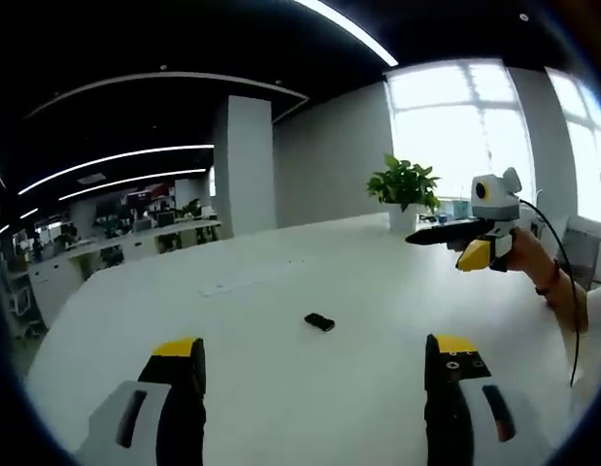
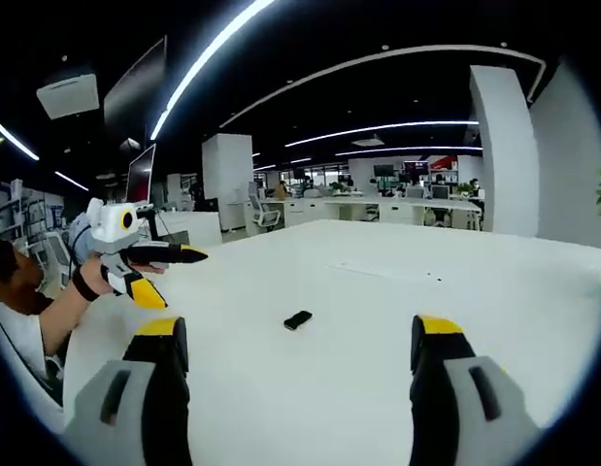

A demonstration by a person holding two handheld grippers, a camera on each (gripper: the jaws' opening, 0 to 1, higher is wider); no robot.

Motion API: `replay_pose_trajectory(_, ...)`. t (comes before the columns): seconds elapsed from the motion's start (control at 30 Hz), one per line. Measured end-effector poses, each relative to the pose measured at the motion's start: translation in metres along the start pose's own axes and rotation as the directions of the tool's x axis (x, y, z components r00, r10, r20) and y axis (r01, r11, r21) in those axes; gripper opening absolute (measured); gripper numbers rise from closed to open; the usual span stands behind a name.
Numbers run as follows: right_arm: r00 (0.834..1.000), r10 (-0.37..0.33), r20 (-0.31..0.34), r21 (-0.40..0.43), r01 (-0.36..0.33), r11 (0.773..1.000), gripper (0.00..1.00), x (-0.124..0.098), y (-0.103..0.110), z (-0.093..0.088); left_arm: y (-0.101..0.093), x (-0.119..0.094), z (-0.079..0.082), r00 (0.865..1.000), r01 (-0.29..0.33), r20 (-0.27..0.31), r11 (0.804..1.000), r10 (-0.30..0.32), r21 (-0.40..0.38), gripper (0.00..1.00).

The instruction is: Snap the two parts of the plastic buckle together until the buckle closes and remains connected.

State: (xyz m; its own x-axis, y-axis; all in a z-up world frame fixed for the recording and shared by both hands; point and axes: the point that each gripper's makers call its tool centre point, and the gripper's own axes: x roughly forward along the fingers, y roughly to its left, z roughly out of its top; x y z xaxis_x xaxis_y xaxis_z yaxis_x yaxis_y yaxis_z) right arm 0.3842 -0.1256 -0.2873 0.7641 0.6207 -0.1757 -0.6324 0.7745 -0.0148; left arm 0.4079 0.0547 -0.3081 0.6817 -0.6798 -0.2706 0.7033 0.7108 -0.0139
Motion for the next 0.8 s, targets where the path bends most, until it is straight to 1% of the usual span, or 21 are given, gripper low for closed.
replay_pose_trajectory(0.07, 1.0, -0.012, -0.008, -0.016, 0.012, 1.0, 0.96, -0.004, 0.002, -0.002, -0.004, -0.009, -0.003, 1.0, 0.0, 0.007, 1.0, 0.0, -0.015, 0.92)
replay_pose_trajectory(0.1, 1.0, -0.014, -0.007, -0.037, 0.014, 0.999, 0.96, -0.006, 0.003, -0.003, -0.006, -0.012, -0.004, 1.0, -0.001, 0.015, 1.0, 0.001, -0.017, 0.92)
replay_pose_trajectory(0.13, 1.0, -0.022, -0.014, -0.039, 0.022, 0.999, 0.96, -0.008, 0.004, -0.005, -0.009, -0.015, -0.005, 1.0, 0.002, 0.028, 1.0, -0.002, -0.021, 0.92)
replay_pose_trajectory(0.2, 0.999, -0.036, -0.024, -0.057, 0.035, 0.998, 0.96, -0.011, 0.005, -0.008, -0.012, -0.02, -0.007, 0.999, 0.009, 0.035, 0.999, -0.008, -0.038, 0.94)
replay_pose_trajectory(0.23, 0.999, -0.036, -0.016, -0.068, 0.035, 0.997, 0.96, -0.013, 0.005, -0.007, -0.013, -0.022, -0.009, 0.999, 0.012, 0.035, 0.999, -0.011, -0.041, 0.94)
replay_pose_trajectory(0.3, 0.999, -0.04, -0.012, -0.071, 0.039, 0.997, 0.96, -0.016, 0.005, -0.007, -0.018, -0.029, -0.012, 0.999, 0.012, 0.034, 0.999, -0.011, -0.038, 0.94)
replay_pose_trajectory(0.37, 0.999, -0.046, -0.009, -0.084, 0.045, 0.995, 0.96, -0.019, 0.003, -0.007, -0.02, -0.036, -0.014, 0.999, 0.002, 0.043, 0.999, -0.001, -0.039, 0.95)
replay_pose_trajectory(0.43, 0.999, -0.049, -0.013, -0.099, 0.047, 0.994, 0.96, -0.023, 0.003, -0.009, -0.027, -0.043, -0.015, 0.999, 0.007, 0.054, 0.999, -0.004, -0.039, 0.96)
replay_pose_trajectory(0.5, 0.999, -0.051, -0.011, -0.095, 0.05, 0.994, 0.95, -0.028, 0.004, -0.009, -0.034, -0.051, -0.015, 0.998, 0.01, 0.064, 1.0, -0.009, -0.027, 0.96)
replay_pose_trajectory(0.53, 0.998, -0.06, -0.009, -0.1, 0.059, 0.993, 0.94, -0.03, 0.005, -0.009, -0.034, -0.053, -0.014, 0.997, -0.002, 0.076, 1.0, 0.004, -0.021, 0.96)
replay_pose_trajectory(0.6, 0.997, -0.071, 0.008, -0.115, 0.072, 0.991, 0.94, -0.035, 0.008, -0.007, -0.035, -0.056, -0.014, 0.997, -0.031, 0.067, 1.0, 0.03, 0.006, 0.95)
replay_pose_trajectory(0.67, 0.998, -0.059, 0.018, -0.128, 0.061, 0.99, 0.94, -0.039, 0.015, -0.007, -0.041, -0.059, -0.013, 0.997, -0.024, 0.072, 1.0, 0.023, 0.011, 0.96)
replay_pose_trajectory(0.8, 0.997, -0.061, 0.036, -0.102, 0.064, 0.993, 0.94, -0.047, 0.016, -0.008, -0.055, -0.065, -0.013, 0.997, 0.003, 0.082, 1.0, -0.005, 0.017, 0.95)
